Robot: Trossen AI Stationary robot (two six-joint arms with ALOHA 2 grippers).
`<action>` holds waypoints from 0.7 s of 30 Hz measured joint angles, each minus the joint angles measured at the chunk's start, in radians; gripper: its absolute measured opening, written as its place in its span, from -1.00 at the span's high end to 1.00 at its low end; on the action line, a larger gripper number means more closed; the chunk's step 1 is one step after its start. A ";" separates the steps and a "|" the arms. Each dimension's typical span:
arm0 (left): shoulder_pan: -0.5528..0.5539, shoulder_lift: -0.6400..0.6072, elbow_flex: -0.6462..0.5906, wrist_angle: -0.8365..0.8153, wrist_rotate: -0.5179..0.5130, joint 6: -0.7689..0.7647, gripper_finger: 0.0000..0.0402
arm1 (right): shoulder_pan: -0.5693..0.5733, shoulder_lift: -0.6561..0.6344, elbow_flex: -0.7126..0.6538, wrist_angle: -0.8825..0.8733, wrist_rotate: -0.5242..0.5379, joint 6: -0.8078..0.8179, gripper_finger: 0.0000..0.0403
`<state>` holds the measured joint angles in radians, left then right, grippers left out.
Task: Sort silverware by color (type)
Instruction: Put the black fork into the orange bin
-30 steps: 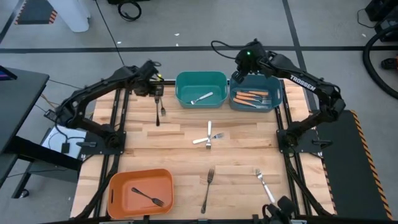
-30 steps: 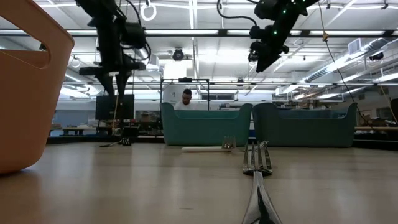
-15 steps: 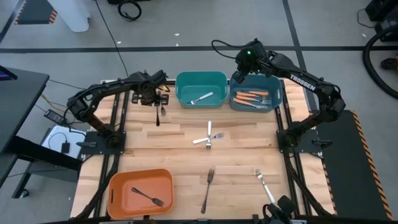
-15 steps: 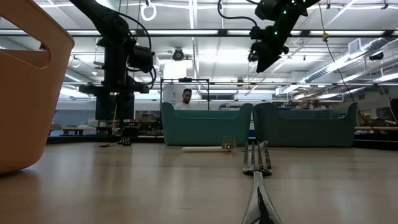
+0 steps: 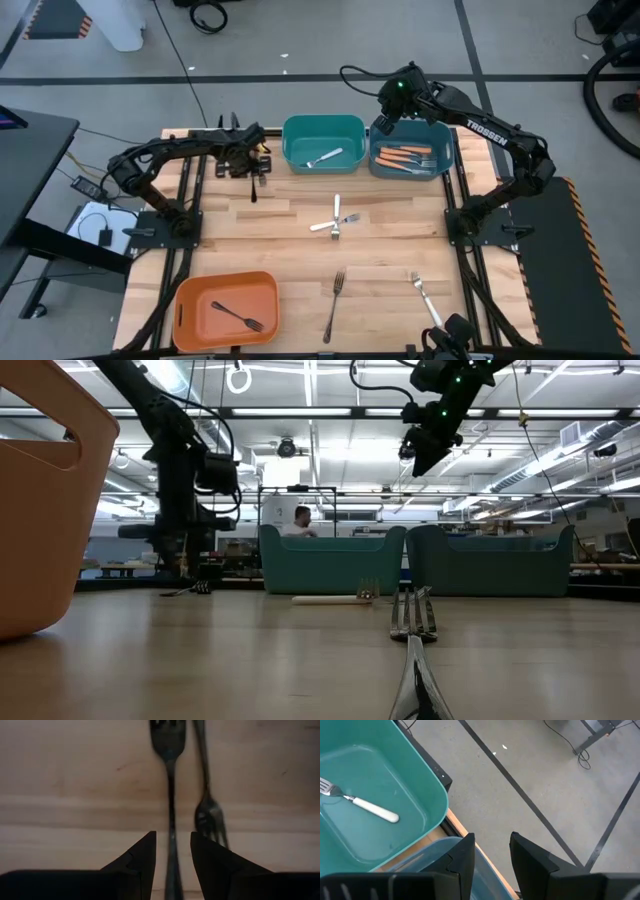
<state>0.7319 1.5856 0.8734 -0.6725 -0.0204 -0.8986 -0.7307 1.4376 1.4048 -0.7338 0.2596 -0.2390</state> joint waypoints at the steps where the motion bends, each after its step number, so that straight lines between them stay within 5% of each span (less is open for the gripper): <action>1: 0.003 0.000 0.000 0.009 0.000 0.000 0.35 | 0.000 0.000 0.000 0.000 0.000 0.000 0.35; 16: 0.010 0.135 0.005 0.045 0.013 -0.036 0.36 | 0.000 0.000 0.000 -0.015 0.000 0.000 0.35; 21: 0.010 0.137 0.003 0.037 -0.008 -0.030 0.57 | 0.000 0.000 0.000 -0.016 0.000 0.002 0.36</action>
<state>0.7418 1.7226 0.8768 -0.6357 -0.0288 -0.9287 -0.7307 1.4372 1.4048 -0.7498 0.2592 -0.2367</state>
